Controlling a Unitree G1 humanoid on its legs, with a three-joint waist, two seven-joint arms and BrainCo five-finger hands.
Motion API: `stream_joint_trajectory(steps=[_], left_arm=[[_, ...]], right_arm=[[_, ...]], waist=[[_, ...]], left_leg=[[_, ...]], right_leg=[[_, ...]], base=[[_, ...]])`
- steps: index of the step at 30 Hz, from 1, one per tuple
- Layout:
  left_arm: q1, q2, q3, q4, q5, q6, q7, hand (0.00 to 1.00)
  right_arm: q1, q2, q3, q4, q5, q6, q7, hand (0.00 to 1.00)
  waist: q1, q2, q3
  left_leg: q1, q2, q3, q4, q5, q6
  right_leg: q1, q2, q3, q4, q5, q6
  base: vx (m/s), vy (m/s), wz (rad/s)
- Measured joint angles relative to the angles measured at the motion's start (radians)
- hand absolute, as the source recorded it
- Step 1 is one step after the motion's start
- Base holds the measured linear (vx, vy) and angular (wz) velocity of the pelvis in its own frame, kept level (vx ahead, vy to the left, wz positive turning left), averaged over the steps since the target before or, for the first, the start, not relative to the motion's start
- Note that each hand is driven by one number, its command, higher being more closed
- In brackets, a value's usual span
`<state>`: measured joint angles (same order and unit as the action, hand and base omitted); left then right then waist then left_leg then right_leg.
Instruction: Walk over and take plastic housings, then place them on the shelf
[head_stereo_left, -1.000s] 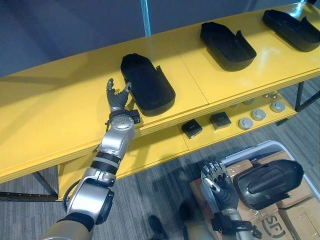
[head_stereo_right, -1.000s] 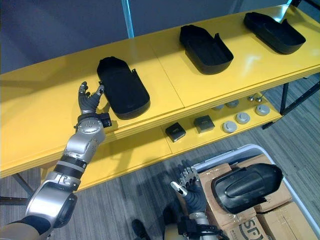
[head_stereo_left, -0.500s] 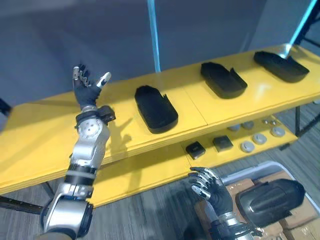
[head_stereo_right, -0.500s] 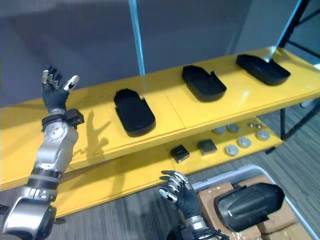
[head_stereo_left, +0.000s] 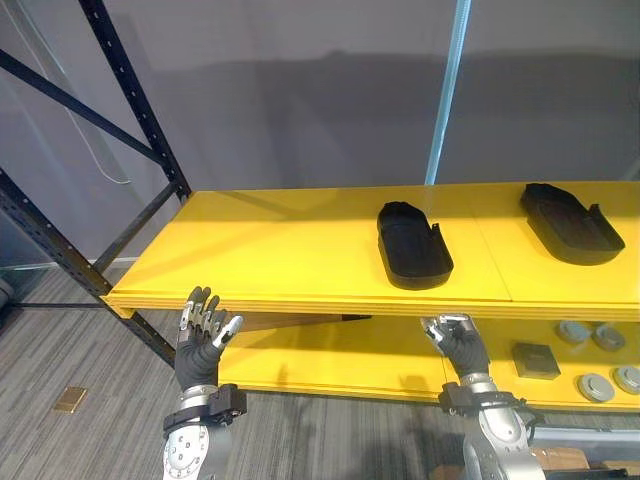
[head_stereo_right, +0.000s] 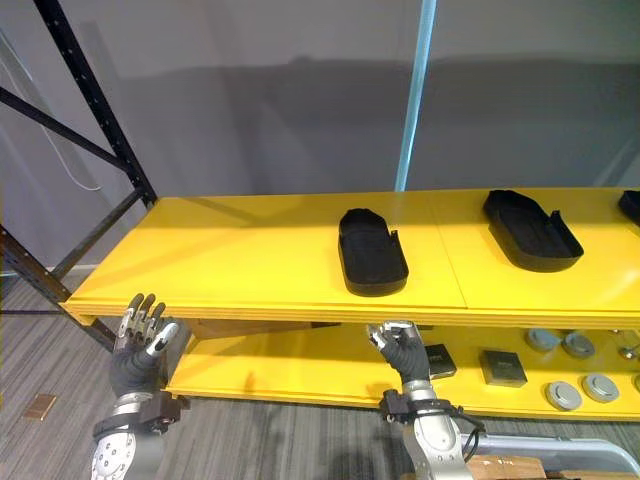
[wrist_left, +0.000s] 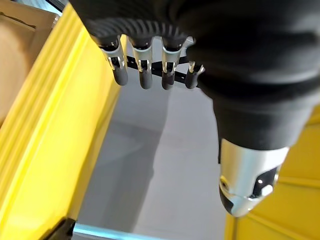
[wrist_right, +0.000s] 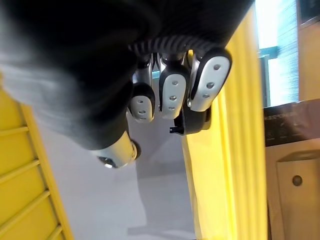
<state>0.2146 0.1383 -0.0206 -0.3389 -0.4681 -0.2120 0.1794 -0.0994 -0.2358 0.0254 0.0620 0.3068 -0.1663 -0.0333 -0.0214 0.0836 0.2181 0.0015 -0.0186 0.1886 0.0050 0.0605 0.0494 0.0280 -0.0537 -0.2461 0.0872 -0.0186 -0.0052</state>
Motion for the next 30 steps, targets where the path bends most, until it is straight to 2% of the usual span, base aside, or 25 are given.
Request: stream_joint_trajectory(steps=[4, 5, 12, 15, 21, 30], left_arm=[[-0.007, -0.014, 0.014, 0.0, -0.003, -0.016, -0.064, 0.0], [-0.011, -0.014, 0.014, 0.0, -0.005, -0.017, -0.076, 0.0], [-0.014, -0.012, 0.014, 0.015, -0.076, -0.022, -0.092, 0.0], [-0.031, -0.008, 0.0, 0.072, -0.101, -0.048, -0.099, 0.0], [-0.059, -0.002, -0.06, 0.127, -0.124, -0.053, -0.1, 0.0], [-0.061, 0.017, -0.086, 0.145, -0.144, -0.062, -0.106, 0.0]], right_arm=[[-0.184, -0.04, -0.042, 0.138, 0.003, 0.041, -0.035, 1.0], [-0.241, -0.059, -0.055, 0.167, 0.014, 0.045, -0.045, 1.0], [-0.449, -0.168, -0.066, 0.277, 0.067, 0.046, -0.062, 1.0], [-0.533, -0.222, -0.069, 0.332, 0.086, 0.045, -0.046, 1.0], [-0.641, -0.286, -0.071, 0.441, 0.105, 0.037, -0.023, 1.0], [-0.689, -0.309, -0.061, 0.483, 0.118, 0.032, -0.01, 1.0]], waist=[[0.022, 0.002, 0.041], [0.037, 0.003, 0.066], [0.062, 0.018, 0.18], [0.065, 0.032, 0.198], [0.087, 0.051, 0.216], [0.093, 0.066, 0.225]], left_leg=[[-0.044, -0.001, -0.026, 0.012, 0.018, 0.007], [-0.053, 0.0, -0.028, 0.015, 0.02, 0.005], [-0.096, -0.006, -0.057, 0.02, 0.035, 0.013], [-0.122, -0.009, -0.058, 0.024, 0.04, 0.019], [-0.132, -0.014, -0.072, 0.028, 0.04, 0.019], [-0.138, -0.015, -0.08, 0.033, 0.04, 0.02]], right_leg=[[-0.031, -0.001, -0.021, 0.006, 0.009, -0.004], [-0.04, -0.001, -0.024, 0.008, 0.01, -0.005], [-0.075, -0.008, -0.055, 0.027, 0.009, -0.006], [-0.102, -0.014, -0.057, 0.038, 0.009, -0.005], [-0.12, -0.02, -0.054, 0.061, -0.003, 0.0], [-0.144, -0.029, -0.061, 0.114, -0.029, -0.005]], base=[[-0.03, -0.013, 0.18], [-0.1, -0.004, 0.18], [-0.04, 0.007, 0.13], [0.0, 0.017, 0.03], [-0.01, 0.004, 0.02], [-0.03, 0.006, 0.03]])
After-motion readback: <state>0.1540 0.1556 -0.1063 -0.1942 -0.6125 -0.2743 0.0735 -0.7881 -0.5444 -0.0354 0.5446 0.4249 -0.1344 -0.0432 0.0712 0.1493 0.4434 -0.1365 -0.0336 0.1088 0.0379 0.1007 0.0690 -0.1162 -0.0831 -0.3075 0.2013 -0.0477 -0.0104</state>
